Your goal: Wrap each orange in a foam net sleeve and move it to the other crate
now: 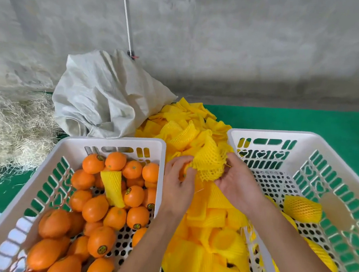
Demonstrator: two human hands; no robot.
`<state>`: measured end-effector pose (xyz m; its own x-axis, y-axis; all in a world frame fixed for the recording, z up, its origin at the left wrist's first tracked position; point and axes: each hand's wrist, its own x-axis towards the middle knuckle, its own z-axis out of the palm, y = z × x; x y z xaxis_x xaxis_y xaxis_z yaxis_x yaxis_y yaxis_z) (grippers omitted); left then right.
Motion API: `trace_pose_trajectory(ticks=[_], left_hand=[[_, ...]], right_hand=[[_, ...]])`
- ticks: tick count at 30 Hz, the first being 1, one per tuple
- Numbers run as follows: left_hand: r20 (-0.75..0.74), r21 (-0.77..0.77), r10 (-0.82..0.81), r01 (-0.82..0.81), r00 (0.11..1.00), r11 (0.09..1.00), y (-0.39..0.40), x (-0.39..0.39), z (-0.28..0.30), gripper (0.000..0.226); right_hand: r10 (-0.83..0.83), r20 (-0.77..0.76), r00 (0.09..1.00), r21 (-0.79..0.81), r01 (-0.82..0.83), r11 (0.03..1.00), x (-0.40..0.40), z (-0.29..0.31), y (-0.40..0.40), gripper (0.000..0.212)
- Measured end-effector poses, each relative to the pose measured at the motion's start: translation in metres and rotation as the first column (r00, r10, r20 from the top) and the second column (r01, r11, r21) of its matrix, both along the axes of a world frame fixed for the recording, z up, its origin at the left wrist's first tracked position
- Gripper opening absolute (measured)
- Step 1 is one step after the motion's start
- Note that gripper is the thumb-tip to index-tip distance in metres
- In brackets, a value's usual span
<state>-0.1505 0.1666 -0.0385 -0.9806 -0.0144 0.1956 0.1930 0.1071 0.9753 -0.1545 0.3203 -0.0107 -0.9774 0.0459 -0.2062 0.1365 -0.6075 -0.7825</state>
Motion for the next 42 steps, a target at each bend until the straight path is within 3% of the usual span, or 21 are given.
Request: trace_pose_trajectory(ticks=[4, 6, 8, 14, 18, 21, 23, 26, 29, 32, 34, 37, 40, 42], left_hand=[[0.333, 0.254, -0.155, 0.07, 0.93, 0.965, 0.004, -0.003, 0.017, 0.024], [0.498, 0.409, -0.214, -0.01, 0.84, 0.912, 0.005, -0.008, 0.028, 0.019], [0.553, 0.481, -0.276, -0.031, 0.786, 0.876, 0.002, -0.007, 0.031, 0.012], [0.484, 0.539, -0.283, -0.028, 0.828, 0.842, -0.002, -0.003, 0.029, 0.024], [0.375, 0.55, -0.168, -0.073, 0.912, 0.832, -0.001, -0.008, 0.027, 0.042], [0.309, 0.541, -0.116, -0.074, 0.944, 0.838, -0.004, -0.008, 0.017, 0.04], [0.213, 0.485, -0.11, -0.007, 0.971, 0.875, -0.008, -0.006, 0.011, 0.05], [0.095, 0.44, -0.197, 0.137, 0.976, 0.888, -0.01, -0.003, 0.013, 0.041], [0.156, 0.439, -0.283, 0.191, 0.946, 0.878, -0.01, 0.0, 0.017, 0.04], [0.185, 0.432, -0.359, 0.252, 0.915, 0.866, -0.009, 0.001, 0.019, 0.055], [0.178, 0.428, -0.349, 0.247, 0.92, 0.87, -0.01, 0.001, 0.021, 0.066], [0.162, 0.431, -0.306, 0.212, 0.938, 0.877, -0.01, -0.002, 0.019, 0.067], [0.176, 0.389, -0.214, 0.132, 0.961, 0.912, -0.008, -0.003, 0.015, 0.063], [0.195, 0.346, -0.143, 0.069, 0.97, 0.936, -0.007, -0.004, 0.013, 0.064]], right_hand=[[-0.161, 0.045, 0.986, 0.189, 0.149, 0.971, -0.003, -0.004, -0.005, 0.027], [-0.209, 0.048, 0.977, 0.27, 0.189, 0.944, -0.007, -0.002, -0.002, 0.038], [-0.173, 0.102, 0.98, 0.247, 0.143, 0.958, -0.006, -0.001, -0.001, 0.052], [-0.095, 0.101, 0.99, 0.167, 0.078, 0.983, -0.009, -0.004, -0.003, 0.04], [-0.291, -0.024, 0.956, 0.119, 0.292, 0.949, -0.01, -0.007, -0.001, 0.041], [-0.371, -0.162, 0.914, 0.237, 0.401, 0.885, -0.008, -0.009, 0.001, 0.035], [-0.366, -0.228, 0.902, 0.347, 0.427, 0.835, -0.005, -0.01, 0.0, 0.043], [-0.294, -0.261, 0.92, 0.41, 0.381, 0.829, 0.0, -0.011, -0.006, 0.062], [-0.21, -0.207, 0.956, 0.413, 0.28, 0.866, 0.001, -0.014, -0.012, 0.053], [-0.129, -0.126, 0.984, 0.397, 0.169, 0.902, -0.003, -0.018, -0.017, 0.04], [-0.086, -0.095, 0.992, 0.343, 0.113, 0.933, -0.006, -0.018, -0.017, 0.032], [-0.044, -0.105, 0.993, 0.319, 0.076, 0.945, -0.008, -0.016, -0.015, 0.025], [-0.056, -0.181, 0.982, 0.454, 0.134, 0.881, -0.007, -0.017, -0.012, 0.023], [-0.073, -0.322, 0.944, 0.586, 0.26, 0.767, -0.004, -0.018, -0.012, 0.023]])
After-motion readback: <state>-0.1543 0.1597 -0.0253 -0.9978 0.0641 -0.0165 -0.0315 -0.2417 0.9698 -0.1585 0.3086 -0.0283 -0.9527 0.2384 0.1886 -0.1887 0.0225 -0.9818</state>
